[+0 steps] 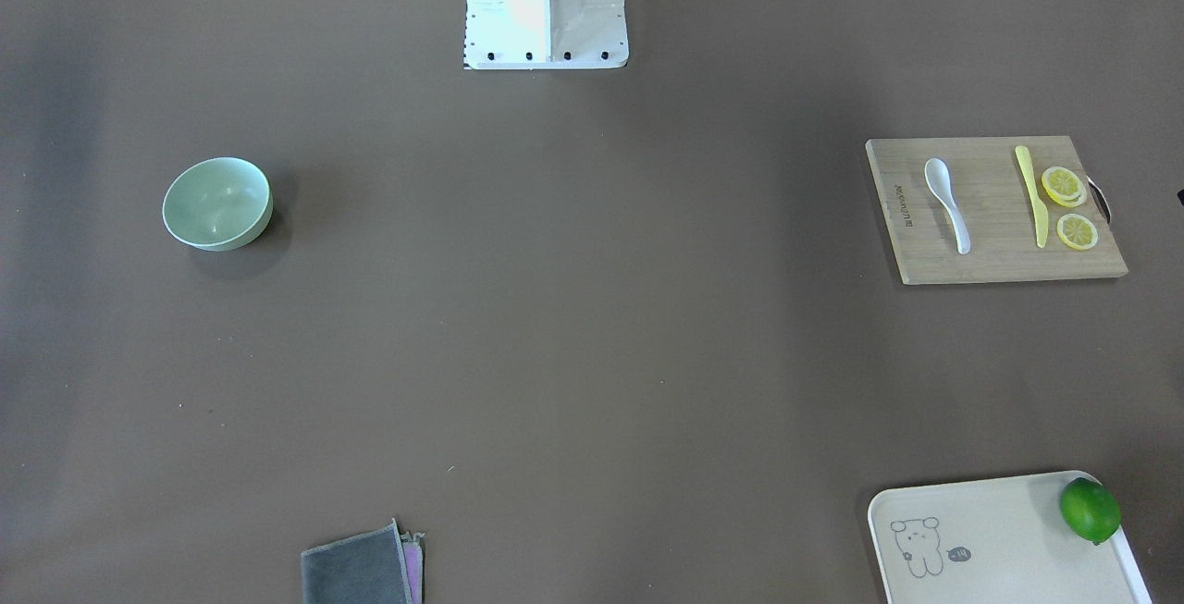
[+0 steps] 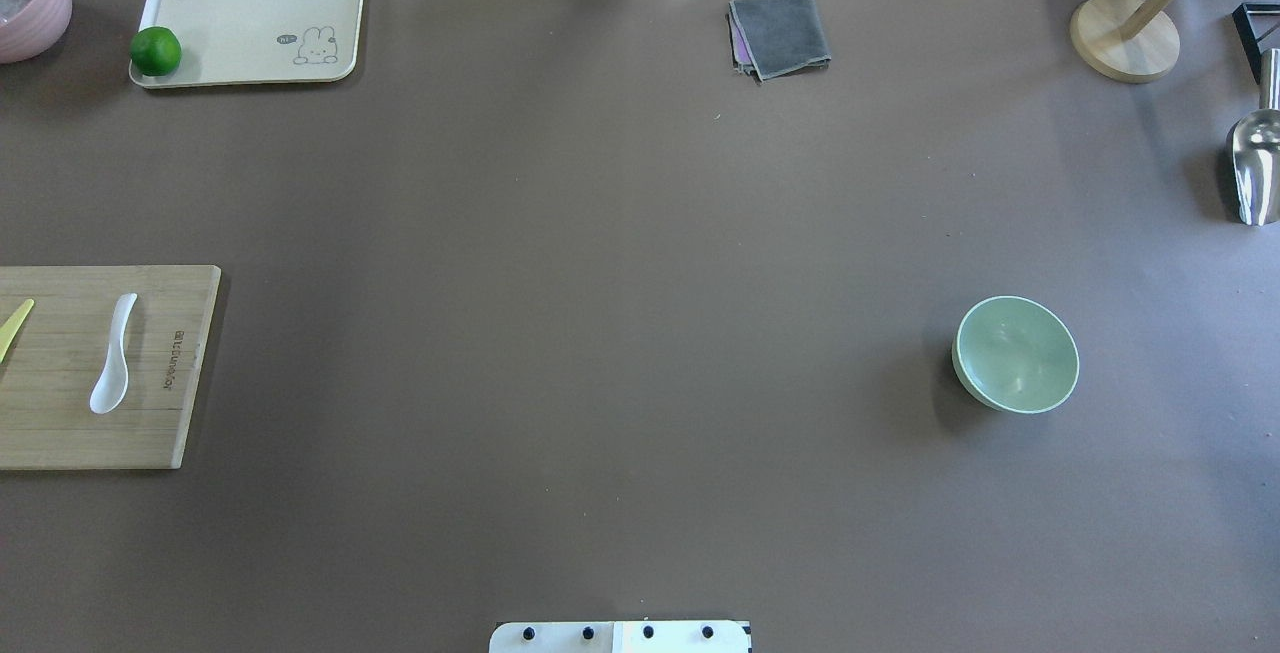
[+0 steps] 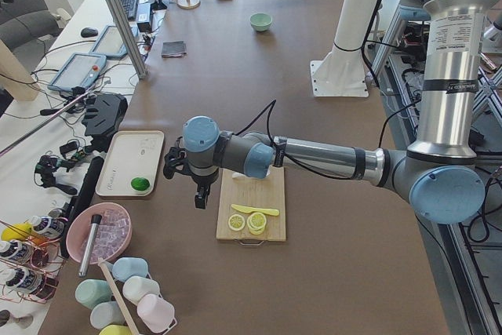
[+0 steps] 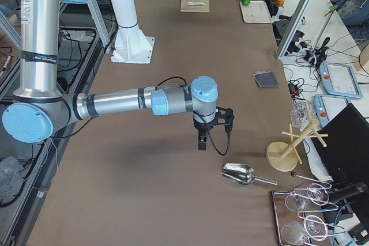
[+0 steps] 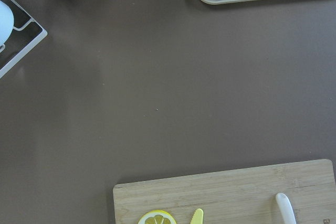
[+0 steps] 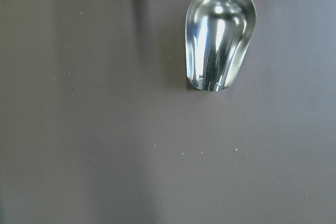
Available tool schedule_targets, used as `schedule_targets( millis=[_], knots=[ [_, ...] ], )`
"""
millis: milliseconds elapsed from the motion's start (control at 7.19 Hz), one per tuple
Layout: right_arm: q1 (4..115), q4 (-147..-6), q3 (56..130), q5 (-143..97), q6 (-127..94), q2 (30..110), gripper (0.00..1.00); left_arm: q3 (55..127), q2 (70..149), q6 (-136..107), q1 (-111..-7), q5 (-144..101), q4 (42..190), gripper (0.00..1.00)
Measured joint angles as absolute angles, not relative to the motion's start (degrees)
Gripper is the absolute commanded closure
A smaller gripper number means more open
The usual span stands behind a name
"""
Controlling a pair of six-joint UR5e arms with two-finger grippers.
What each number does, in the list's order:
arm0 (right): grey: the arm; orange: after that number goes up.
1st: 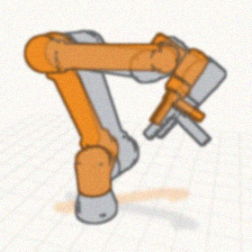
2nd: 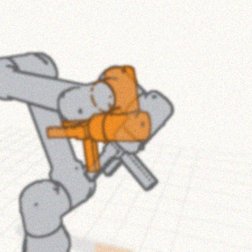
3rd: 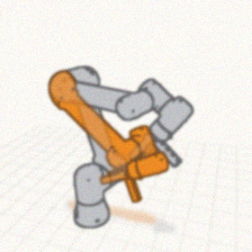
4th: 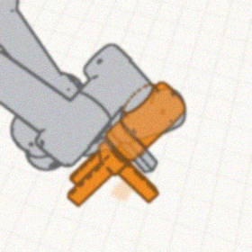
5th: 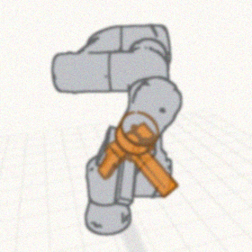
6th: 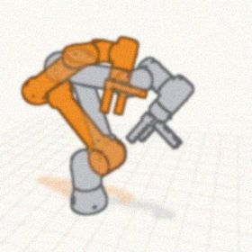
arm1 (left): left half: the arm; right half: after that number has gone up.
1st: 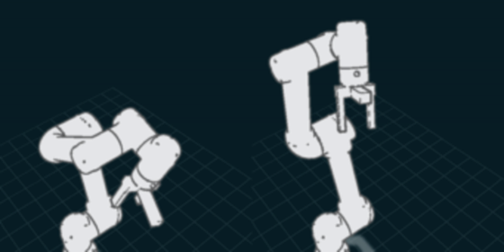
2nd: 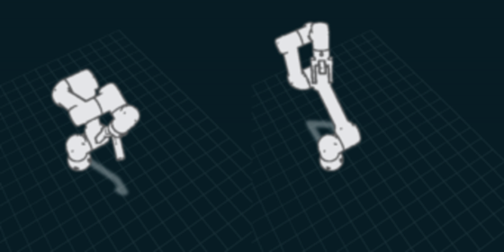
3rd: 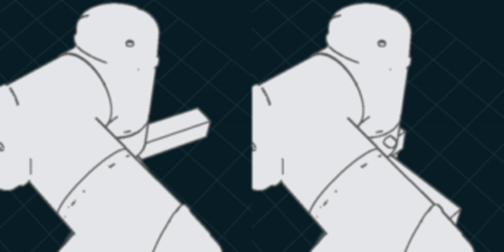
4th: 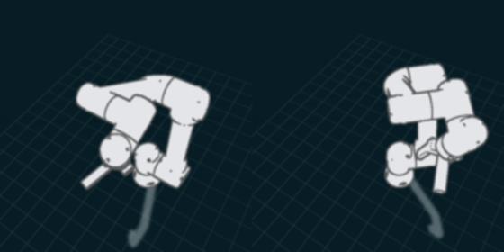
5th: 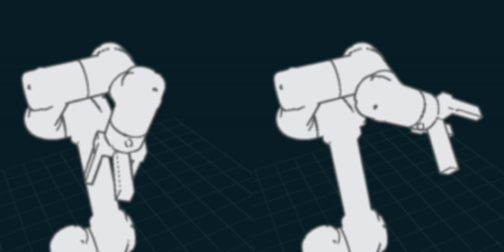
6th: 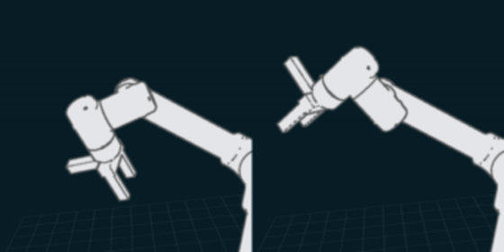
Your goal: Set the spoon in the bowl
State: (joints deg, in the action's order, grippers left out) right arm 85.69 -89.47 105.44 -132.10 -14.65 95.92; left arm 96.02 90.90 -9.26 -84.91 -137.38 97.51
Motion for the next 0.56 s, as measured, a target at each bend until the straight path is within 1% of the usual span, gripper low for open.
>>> schedule_targets(
  millis=[278, 557],
  knots=[
    [85.7, -89.5, 105.6, -132.1, -14.6, 96.2, 0.00, 96.9, 91.0, -9.0, -84.4, -136.8, 93.1, 0.02],
    [85.7, -89.5, 105.6, -132.1, -14.6, 96.3, 0.00, 97.7, 91.0, -7.9, -83.9, -136.6, 91.9, 0.02]
  ],
)
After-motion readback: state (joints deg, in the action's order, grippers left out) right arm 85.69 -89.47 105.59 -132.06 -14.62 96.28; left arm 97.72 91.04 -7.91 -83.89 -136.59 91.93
